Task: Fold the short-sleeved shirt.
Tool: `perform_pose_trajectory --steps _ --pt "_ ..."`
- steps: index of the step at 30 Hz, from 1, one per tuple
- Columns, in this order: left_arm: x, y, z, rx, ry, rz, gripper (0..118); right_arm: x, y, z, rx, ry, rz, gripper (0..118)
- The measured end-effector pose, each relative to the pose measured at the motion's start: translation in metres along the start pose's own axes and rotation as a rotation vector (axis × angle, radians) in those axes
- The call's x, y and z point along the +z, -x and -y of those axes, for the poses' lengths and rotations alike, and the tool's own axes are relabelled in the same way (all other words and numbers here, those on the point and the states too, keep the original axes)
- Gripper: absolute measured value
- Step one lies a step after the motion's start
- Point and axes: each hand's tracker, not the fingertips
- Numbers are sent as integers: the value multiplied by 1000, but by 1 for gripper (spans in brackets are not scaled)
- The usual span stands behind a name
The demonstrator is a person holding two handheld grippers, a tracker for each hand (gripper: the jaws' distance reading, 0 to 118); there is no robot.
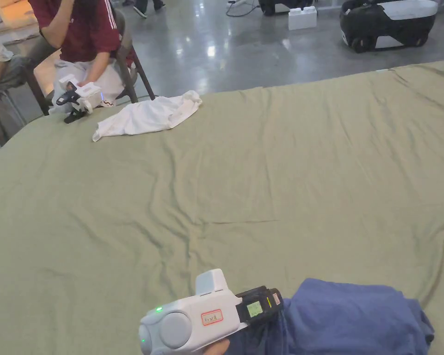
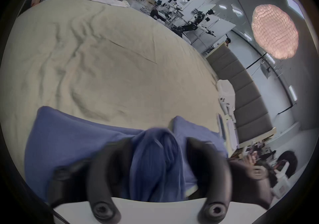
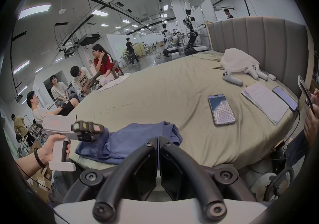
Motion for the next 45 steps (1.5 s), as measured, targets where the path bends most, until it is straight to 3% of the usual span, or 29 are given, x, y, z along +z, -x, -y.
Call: perform_pose_trajectory --steps 1,2,4,5,11,17,18,19,20,21,23,29,31,33,35,37,39,42,45 --pt "9 1 0 5 -43 43 82 2 -1 1 -1 1 2 0" --pt "20 4 0 14 -85 80 69 3 -1 3 -2 2 2 0" --pt "32 13 3 58 -123 64 14 5 -4 5 -10 4 2 0" --pt "32 15 8 66 -122 54 2 5 -4 7 -15 5 3 0" --pt "-34 20 38 75 94 19 2 4 -5 10 -34 18 6 0" --pt "-20 18 31 67 48 40 6 -1 2 5 -16 14 -6 0" --pt "-6 20 27 52 20 38 19 -3 3 4 -15 16 -11 0" --pt "7 25 23 43 -19 29 41 -5 3 4 -13 18 -15 0" --pt "25 35 19 60 -58 48 74 -7 4 4 -10 18 -17 0" --pt "43 48 14 93 -86 65 87 -8 5 3 -8 17 -23 0" --pt "73 74 7 165 -132 77 92 -10 6 2 -5 18 -37 0" --pt "99 148 2 352 -171 22 92 -17 8 7 11 41 -60 0" --pt "81 158 9 414 -126 75 84 -18 8 9 3 49 -57 0" --pt "64 158 16 427 -142 157 59 -16 9 10 -5 51 -60 0" --pt "53 155 17 452 -128 149 15 -15 8 11 -5 52 -60 0" --pt "47 150 21 438 -128 73 11 -14 7 11 -2 52 -56 0" --pt "58 152 20 464 -160 124 8 -12 5 11 -3 51 -50 0" --pt "97 146 11 429 -235 130 8 -11 0 11 -12 44 -50 0" --pt "150 141 -10 362 -298 36 8 -13 -5 12 -19 41 -61 0"
